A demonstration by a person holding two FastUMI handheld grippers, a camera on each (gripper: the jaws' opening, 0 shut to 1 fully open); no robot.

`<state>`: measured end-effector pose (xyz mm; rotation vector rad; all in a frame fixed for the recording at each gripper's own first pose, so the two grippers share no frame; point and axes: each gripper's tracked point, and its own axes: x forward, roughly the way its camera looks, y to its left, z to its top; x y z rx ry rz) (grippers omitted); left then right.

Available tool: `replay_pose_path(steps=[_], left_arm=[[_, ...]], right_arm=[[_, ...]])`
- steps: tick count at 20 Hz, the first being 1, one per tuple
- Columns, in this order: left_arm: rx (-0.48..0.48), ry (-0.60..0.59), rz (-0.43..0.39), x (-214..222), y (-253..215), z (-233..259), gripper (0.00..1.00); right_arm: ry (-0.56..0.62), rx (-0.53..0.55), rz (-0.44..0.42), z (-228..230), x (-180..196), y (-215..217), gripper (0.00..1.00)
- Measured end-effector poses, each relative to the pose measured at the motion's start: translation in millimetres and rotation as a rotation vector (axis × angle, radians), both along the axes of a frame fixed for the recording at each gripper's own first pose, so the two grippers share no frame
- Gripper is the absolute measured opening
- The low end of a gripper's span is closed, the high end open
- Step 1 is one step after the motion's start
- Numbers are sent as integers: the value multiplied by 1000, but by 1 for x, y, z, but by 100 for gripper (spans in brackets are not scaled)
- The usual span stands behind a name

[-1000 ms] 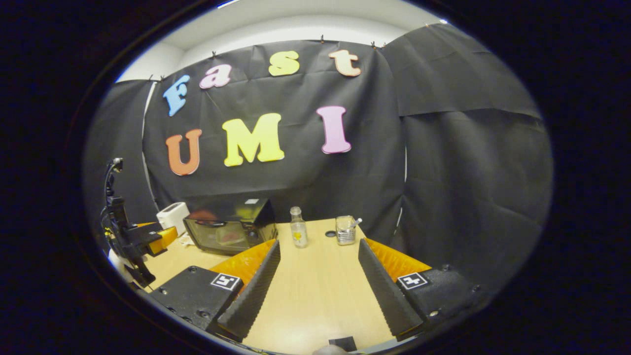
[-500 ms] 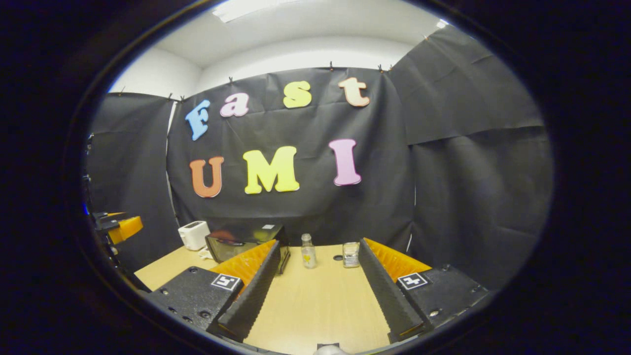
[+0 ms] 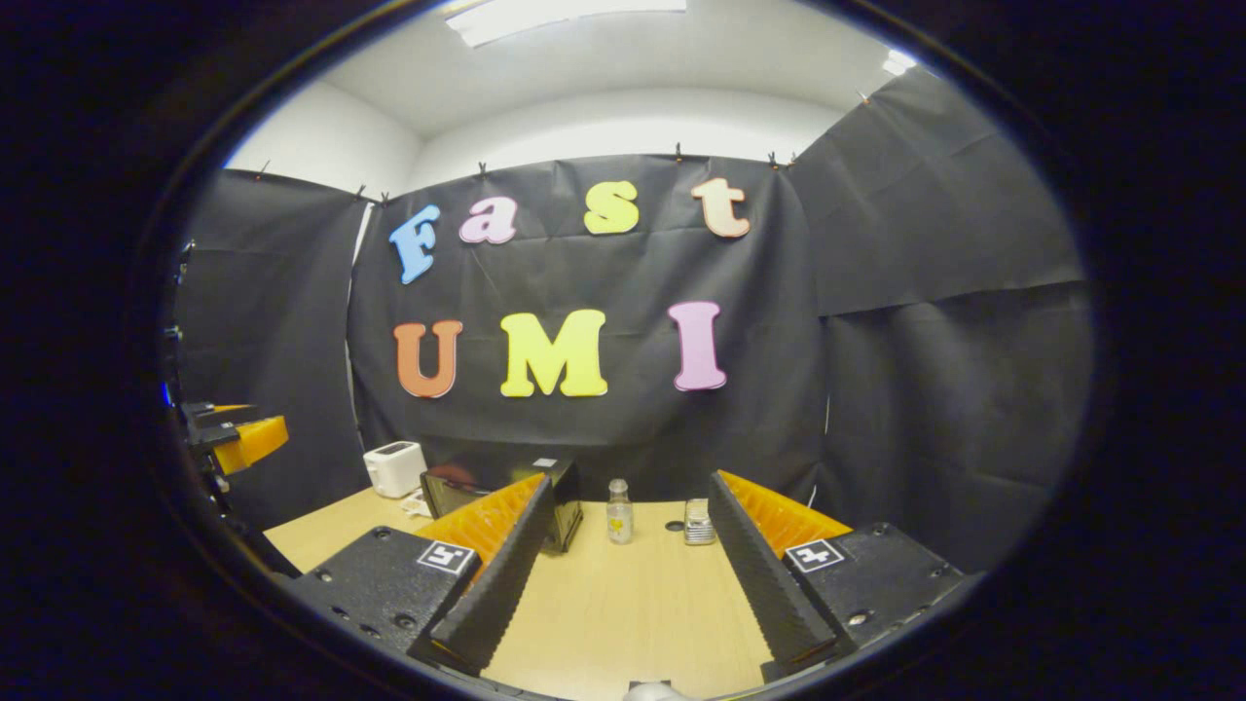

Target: Open the electric oven with the left hand, put the food in, and close the electric oven.

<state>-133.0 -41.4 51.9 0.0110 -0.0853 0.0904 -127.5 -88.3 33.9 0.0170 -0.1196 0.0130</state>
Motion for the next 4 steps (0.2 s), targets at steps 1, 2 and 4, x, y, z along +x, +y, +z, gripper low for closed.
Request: replay_pose_path(steps=[1, 2, 4], left_arm=[[-6, 0, -12, 2, -1, 0, 96], [-5, -5, -15, 2, 1, 3, 96], [-5, -12, -20, 6, 8, 5, 96]], right_arm=[[0, 7, 0, 1, 0, 2, 96], [1, 11, 4, 3, 0, 8, 96], [16, 13, -8, 0, 2, 9, 100]])
